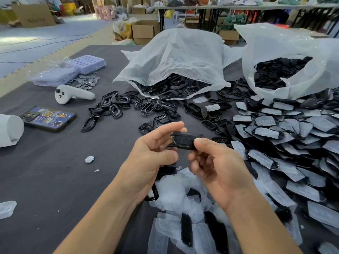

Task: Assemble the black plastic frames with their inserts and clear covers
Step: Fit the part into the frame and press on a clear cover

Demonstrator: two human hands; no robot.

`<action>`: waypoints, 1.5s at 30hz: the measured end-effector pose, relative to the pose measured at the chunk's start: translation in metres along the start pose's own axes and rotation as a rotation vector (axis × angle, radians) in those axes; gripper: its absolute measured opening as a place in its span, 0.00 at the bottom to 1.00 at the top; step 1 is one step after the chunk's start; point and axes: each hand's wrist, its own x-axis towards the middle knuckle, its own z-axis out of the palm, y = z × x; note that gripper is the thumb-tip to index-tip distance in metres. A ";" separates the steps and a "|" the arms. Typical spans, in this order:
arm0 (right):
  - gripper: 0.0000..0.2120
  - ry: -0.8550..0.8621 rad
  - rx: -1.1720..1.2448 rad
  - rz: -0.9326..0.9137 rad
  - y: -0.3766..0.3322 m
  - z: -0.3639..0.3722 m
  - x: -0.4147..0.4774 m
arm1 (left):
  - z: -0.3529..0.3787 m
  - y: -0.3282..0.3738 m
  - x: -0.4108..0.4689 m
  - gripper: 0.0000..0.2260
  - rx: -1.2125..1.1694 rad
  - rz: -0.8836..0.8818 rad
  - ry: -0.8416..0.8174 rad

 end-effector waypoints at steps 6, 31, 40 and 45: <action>0.09 -0.148 0.008 0.182 0.001 0.007 -0.008 | 0.007 0.007 -0.004 0.09 0.054 0.083 0.039; 0.08 -0.109 -1.431 -0.265 0.011 0.007 -0.019 | -0.013 0.005 0.010 0.09 0.045 -0.046 0.572; 0.10 0.028 -1.096 -0.368 0.011 -0.001 -0.011 | -0.014 0.005 0.008 0.12 0.137 -0.050 0.510; 0.05 0.186 -0.815 -0.437 0.008 -0.004 -0.002 | -0.009 0.007 0.002 0.05 0.147 -0.161 0.253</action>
